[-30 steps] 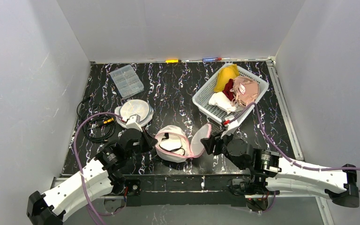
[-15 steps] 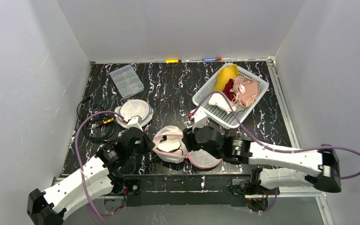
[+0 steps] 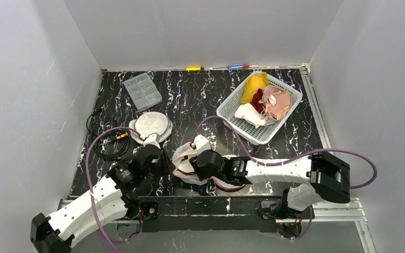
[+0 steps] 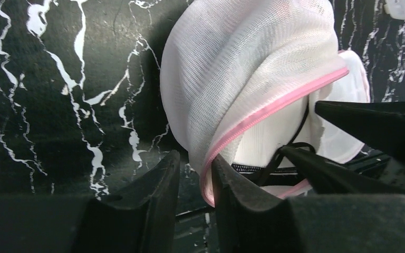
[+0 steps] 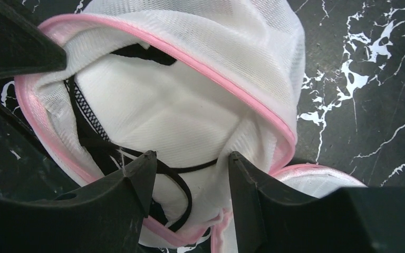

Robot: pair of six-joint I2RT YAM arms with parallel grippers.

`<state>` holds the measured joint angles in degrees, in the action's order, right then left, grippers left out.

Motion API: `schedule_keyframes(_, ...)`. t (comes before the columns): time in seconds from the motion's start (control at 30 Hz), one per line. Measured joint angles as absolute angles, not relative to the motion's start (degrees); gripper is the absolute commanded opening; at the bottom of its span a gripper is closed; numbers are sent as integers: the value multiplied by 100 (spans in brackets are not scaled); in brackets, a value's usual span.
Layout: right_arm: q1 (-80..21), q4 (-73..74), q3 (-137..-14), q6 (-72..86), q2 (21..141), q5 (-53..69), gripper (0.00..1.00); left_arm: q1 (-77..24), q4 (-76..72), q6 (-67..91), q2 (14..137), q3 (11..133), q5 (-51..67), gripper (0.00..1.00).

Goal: Unzip the laundry bag and remove the bra
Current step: Open the laundry bag at the center of the board.

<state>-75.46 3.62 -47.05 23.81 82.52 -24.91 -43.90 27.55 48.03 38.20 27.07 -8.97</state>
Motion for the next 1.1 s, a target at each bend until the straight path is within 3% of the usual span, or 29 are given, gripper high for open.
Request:
schedule_keyframes(0.13,-7638,248,-4698,2375,8300,-2497,67,-4390,2744,4884,3787,2707,-714,40)
schedule_keyframes(0.23,-7749,209,-4696,2373,8300,-2534,69,-4390,2705,4932,3785,2707,-569,41)
schedule_keyframes(0.3,-7800,187,-4681,2375,8300,-2547,71,-4386,2635,4954,3802,2707,-473,35)
schedule_keyframes(0.43,-7839,191,-4630,2425,8278,-2681,76,-4383,2495,4984,3940,2705,-373,12)
schedule_keyframes(0.6,-7841,228,-4587,2458,7961,-2777,90,-4381,2443,4984,3938,2606,-388,0)
schedule_keyframes(0.77,-7852,244,-4871,2349,8005,-2790,91,-4381,2526,4995,3730,2467,-414,0)
schedule_keyframes(0.97,-7856,183,-5452,2200,8676,-2729,90,-4381,2589,4987,3673,2467,-403,21)
schedule_keyframes(1.1,-7867,231,-5496,2189,9150,-2681,89,-4381,2628,4993,3579,2456,-370,26)
